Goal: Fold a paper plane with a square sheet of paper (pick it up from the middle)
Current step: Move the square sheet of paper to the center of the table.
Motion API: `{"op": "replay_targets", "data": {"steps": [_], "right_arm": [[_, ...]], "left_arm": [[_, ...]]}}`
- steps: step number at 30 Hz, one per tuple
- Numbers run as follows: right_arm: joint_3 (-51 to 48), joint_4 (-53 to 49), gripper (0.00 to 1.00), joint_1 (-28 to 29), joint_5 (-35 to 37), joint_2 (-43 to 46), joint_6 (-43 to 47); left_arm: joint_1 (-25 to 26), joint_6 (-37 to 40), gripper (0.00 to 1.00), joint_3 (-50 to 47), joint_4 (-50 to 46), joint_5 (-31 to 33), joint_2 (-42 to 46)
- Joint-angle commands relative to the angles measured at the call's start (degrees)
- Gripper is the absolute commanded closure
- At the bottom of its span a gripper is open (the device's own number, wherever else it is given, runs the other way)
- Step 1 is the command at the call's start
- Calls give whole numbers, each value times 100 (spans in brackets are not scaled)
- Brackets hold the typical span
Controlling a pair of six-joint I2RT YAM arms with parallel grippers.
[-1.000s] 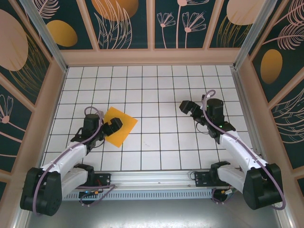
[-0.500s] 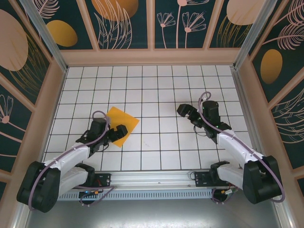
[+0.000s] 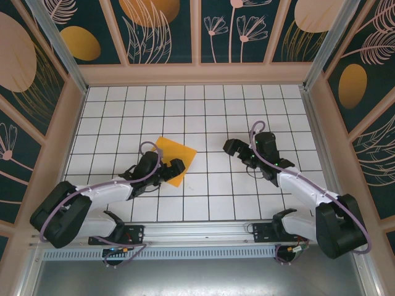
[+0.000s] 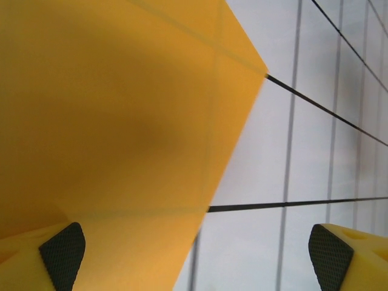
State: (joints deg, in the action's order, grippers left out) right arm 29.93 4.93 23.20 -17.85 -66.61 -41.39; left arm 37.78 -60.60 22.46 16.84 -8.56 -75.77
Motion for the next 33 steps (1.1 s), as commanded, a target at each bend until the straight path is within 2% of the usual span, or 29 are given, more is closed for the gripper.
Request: {"op": "replay_targets", "data": {"steps": [1, 4, 6, 9, 13, 15, 18, 21, 23, 26, 33], "right_arm": [[-58, 227, 3, 333, 143, -158, -295], [-6, 198, 9, 706, 519, -310, -567], [19, 238, 11, 964, 705, -391, -697], [136, 349, 15, 1326, 836, -620, -839], [590, 476, 21, 1843, 945, -1241, -1014], [992, 535, 27, 2148, 1024, -1676, -1086], [1665, 490, 32, 2536, 1210, -2343, -1166], [2441, 78, 39, 2781, 1490, -3036, -1272], [2892, -227, 39, 2860, 1604, -3451, -1348], [3316, -348, 40, 2928, 1395, -3904, -1326], [3926, -970, 39, 3115, 1378, -4601, -1186]], "left_arm": [[294, -827, 2, 241, 830, -165, -391], [457, -1012, 2, 341, 1536, -191, -555], [466, -1037, 2, 381, 1576, -77, -439], [460, -731, 1, 382, 582, 765, 394], [394, -231, 1, 450, -1431, 2356, 1815], [193, -9, 1, 378, -1930, 2705, 2384], [-176, 303, 1, 333, -2448, 2771, 2935], [-288, 365, 1, 394, -2975, 3146, 3279], [-297, 363, 1, 344, -3136, 3295, 3525], [-316, 437, 1, 294, -3240, 3333, 3731], [-320, 601, 1, 294, -3403, 3247, 3771]]}}
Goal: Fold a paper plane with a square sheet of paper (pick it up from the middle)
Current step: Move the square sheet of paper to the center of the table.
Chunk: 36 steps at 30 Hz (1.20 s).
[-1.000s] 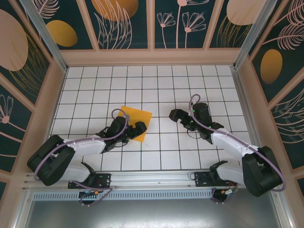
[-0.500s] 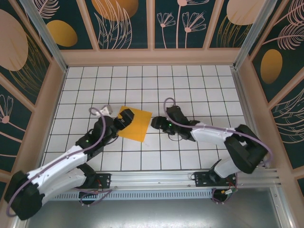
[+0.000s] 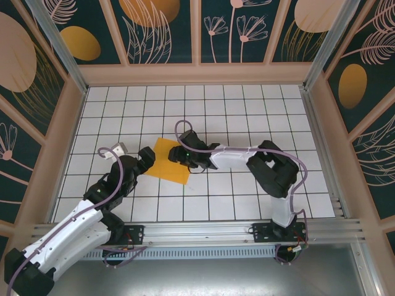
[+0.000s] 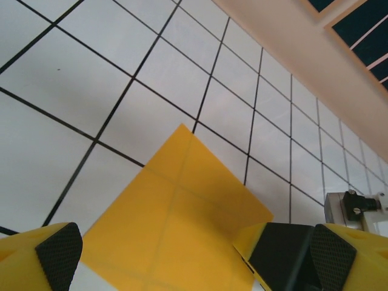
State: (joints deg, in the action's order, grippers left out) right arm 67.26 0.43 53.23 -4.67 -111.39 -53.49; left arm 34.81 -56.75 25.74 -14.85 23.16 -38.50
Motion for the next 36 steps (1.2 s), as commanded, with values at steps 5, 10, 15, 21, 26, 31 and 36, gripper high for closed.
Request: {"op": "replay_targets", "data": {"steps": [5, 10, 15, 21, 26, 31, 36], "right_arm": [[22, -747, 39, 56, 80, -279, 229], [-407, -1033, 39, -111, 247, -23, 729], [-906, -1225, 39, -457, 182, 416, 1510], [-1325, -1380, 39, -983, 153, 1001, 2349], [-835, -1877, 37, -1119, 350, 1154, 2568], [-480, -1648, 36, -927, 391, 1190, 1861], [-225, -1240, 35, -543, 493, 698, 1270]], "left_arm": [[-22, 453, 1, -195, 32, -184, 72], [-30, 588, 1, -238, 94, -358, -21], [-24, 726, 1, -240, 222, -594, -85], [-21, 744, 1, -346, 432, -789, -80], [-26, 751, 1, -420, 569, -848, -87], [-23, 828, 1, -463, 579, -804, -70], [-28, 810, 1, -512, 526, -726, 62]]}}
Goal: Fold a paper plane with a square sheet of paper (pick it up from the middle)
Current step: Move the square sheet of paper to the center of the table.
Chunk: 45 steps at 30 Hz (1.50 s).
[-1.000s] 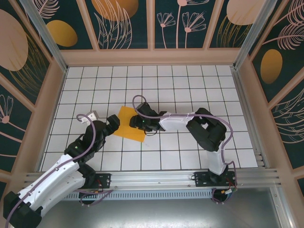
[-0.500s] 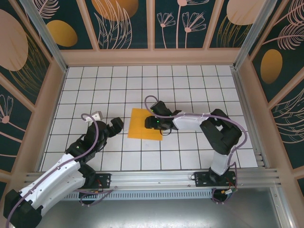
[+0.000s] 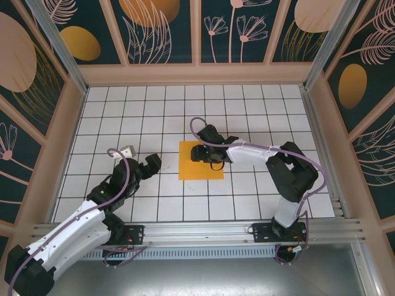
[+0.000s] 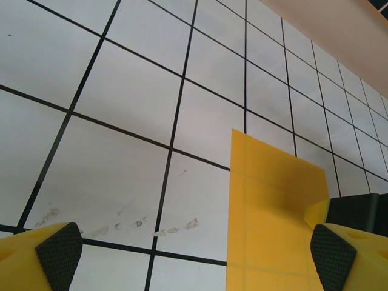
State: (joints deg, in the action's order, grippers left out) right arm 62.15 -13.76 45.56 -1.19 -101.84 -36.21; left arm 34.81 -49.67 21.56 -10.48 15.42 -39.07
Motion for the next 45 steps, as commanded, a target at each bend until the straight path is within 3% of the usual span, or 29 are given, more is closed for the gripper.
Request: {"op": "replay_targets", "data": {"steps": [1, 6, 24, 29, 34, 41, 45], "right_arm": [[380, 181, 35, 290, 150, -373, -475], [552, 18, 36, 421, 301, -761, -440], [-362, -135, 36, 358, -84, -282, 448], [3, -226, 34, 397, 132, -9, 249], [-157, -85, 34, 341, 1126, 455, 142], [-159, 200, 34, -289, 471, 197, 103], [-77, 300, 34, -545, 159, -151, -90]], "left_arm": [[-25, 114, 1, -122, 90, 42, 152], [-28, 150, 1, -208, 22, 31, 371], [-26, 166, 1, -374, 132, 25, 576], [-19, 161, 1, -360, 324, -6, 454], [-25, 197, 1, -241, 489, -281, 145], [-23, 500, 1, -41, 530, -872, -141], [-22, 574, 1, -65, 515, -644, -153]]}}
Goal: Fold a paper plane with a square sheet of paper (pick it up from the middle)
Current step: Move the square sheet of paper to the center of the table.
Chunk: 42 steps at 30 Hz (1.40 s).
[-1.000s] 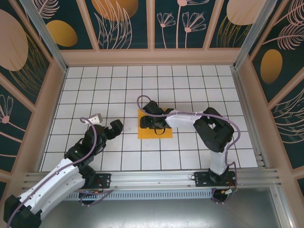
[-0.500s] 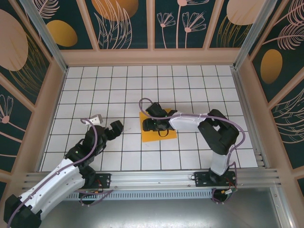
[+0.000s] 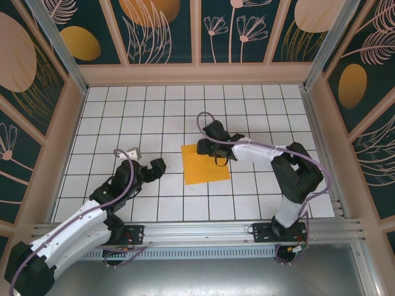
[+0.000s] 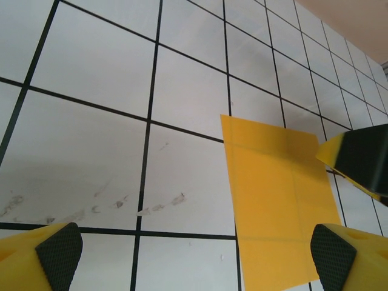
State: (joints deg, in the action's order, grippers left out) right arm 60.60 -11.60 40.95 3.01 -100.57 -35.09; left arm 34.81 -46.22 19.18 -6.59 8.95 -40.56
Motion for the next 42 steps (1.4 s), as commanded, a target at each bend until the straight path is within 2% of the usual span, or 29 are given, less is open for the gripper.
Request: {"op": "replay_targets", "data": {"steps": [1, 7, 10, 12, 15, 19, 23, 26, 29, 32, 34, 36, 38, 42], "right_arm": [[85, 114, 34, -104, -331, -318, -239], [34, 77, 35, -217, -23, -599, -761], [-136, -184, 35, -197, 393, -537, -1741], [-436, 75, 35, -71, 512, -387, -2415], [-466, 117, 35, 52, 700, -364, -2817], [-7, -632, 35, 75, 1090, -422, -2735], [102, -357, 34, 94, 899, -263, -1986], [514, -522, 26, 249, 782, -233, -1010], [812, -1027, 16, 423, 937, -271, -531], [825, -1326, 10, 512, 1047, -265, -306], [828, -1443, 1, 629, 1192, -238, -129], [1108, -1899, 1, 621, 930, -395, -85], [1370, -2359, 1, 645, 1063, -580, -208], [1534, -2666, 1, 660, 987, -811, -248]], "left_arm": [[-27, 244, 1, 169, 119, 26, 3], [-27, 462, 1, 60, 502, -163, -147], [-25, 353, 1, 99, 500, 167, -348], [-21, 300, 1, 71, 658, 212, -463], [-26, 299, 1, 116, 801, 202, -660], [-31, 431, 1, 273, 804, 236, -988], [-20, 545, 1, 452, 679, 212, -1281], [-28, 517, 1, 394, 790, 207, -1336], [-23, 482, 1, 350, 850, 306, -1368], [-32, 512, 1, 339, 913, 405, -1426], [-28, 588, 1, 334, 977, 471, -1484], [-35, 631, 1, 345, 1001, 567, -1568], [-35, 614, 1, 350, 1016, 640, -1648], [-44, 588, 1, 359, 1139, 547, -1836]]}}
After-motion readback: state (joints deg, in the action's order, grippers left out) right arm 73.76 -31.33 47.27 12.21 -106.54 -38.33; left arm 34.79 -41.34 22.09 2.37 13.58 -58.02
